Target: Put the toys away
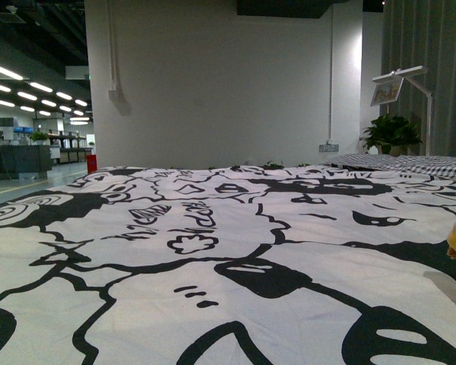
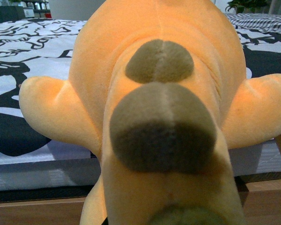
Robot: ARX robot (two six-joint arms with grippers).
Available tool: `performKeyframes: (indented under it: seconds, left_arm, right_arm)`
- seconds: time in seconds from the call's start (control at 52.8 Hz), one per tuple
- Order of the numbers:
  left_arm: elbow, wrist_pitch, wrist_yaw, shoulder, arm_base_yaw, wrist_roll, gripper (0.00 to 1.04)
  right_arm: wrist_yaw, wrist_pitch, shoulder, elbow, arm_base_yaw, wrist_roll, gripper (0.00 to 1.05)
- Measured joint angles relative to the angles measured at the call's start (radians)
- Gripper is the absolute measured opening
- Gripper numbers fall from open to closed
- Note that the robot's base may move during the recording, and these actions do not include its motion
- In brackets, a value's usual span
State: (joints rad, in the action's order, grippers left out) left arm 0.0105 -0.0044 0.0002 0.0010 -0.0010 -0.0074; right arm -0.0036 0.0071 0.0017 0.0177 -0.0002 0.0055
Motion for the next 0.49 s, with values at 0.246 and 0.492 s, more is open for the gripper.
performKeyframes:
  seconds: [0.246,0.492]
  left_arm:
    - [0.0,0.0,0.0,0.0,0.0,0.0,0.98]
    - [0.0,0.0,0.0,0.0,0.0,0.0,0.98]
  right_arm:
    - [0.0,0.0,0.0,0.0,0.0,0.0,0.07]
    - [0.0,0.0,0.0,-0.002,0.0,0.0,0.07]
